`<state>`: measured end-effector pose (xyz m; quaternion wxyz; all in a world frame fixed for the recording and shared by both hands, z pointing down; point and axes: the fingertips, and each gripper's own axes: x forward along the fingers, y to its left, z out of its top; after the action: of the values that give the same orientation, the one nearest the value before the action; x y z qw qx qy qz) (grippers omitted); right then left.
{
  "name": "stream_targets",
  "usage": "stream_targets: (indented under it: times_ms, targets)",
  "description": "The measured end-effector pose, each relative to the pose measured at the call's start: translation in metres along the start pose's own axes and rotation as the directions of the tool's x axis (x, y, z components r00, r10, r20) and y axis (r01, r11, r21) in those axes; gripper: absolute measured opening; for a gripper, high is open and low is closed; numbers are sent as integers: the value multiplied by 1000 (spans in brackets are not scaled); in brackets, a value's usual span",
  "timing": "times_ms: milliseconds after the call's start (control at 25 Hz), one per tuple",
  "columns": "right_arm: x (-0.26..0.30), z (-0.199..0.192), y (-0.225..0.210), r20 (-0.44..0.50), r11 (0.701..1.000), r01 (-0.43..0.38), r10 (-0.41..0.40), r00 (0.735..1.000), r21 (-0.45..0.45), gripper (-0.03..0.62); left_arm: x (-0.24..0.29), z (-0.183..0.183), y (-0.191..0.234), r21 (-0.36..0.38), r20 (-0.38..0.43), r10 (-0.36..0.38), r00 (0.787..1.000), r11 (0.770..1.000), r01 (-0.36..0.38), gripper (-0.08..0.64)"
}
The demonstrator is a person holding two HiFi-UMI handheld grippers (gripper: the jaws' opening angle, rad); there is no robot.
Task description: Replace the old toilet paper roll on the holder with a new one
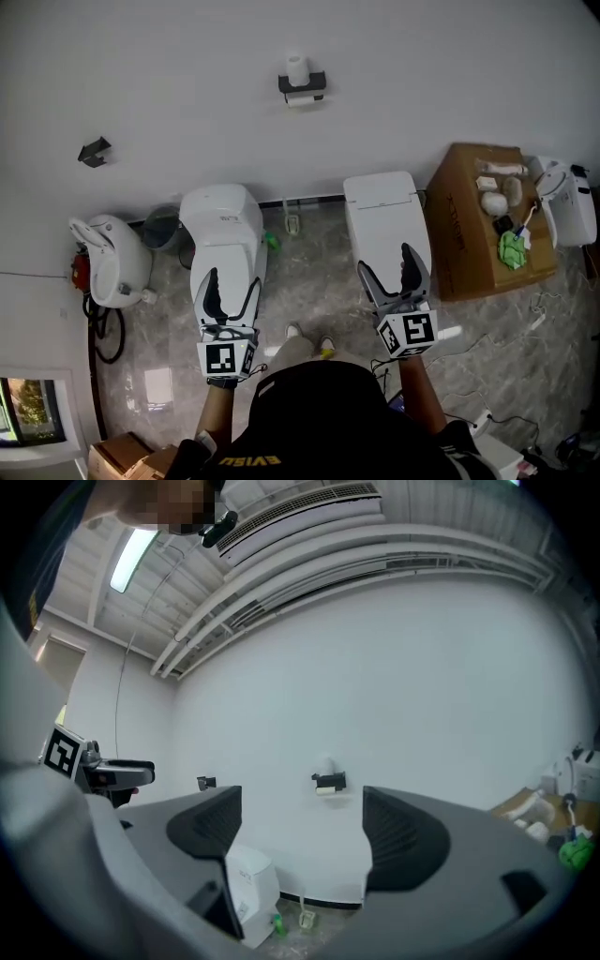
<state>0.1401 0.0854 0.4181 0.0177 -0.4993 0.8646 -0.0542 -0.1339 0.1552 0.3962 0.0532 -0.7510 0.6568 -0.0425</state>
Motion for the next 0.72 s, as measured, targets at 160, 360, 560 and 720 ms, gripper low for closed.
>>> stream_targets:
  times_ms: [160,360,560,720]
  targets:
    - [14,-1,-10,2,1000,-12,12,1000,-2,402,26,-1,-2,3,0,-13,1000,1000,13,359]
    - [36,-11,-22,-24,1000,-7,7,1000,-7,402,58,-11,-1,-7,5,-23,1000,1000,23,359]
    - [80,-9,-38,-25,999,-11,10,1000,-47,402,111,-26,9,-21,5,-41,999,999,41,359]
    - [133,-7,-61,-35,997,6,-8,999,-75,402,176,-32,23,-36,13,-60,998,998,60,359]
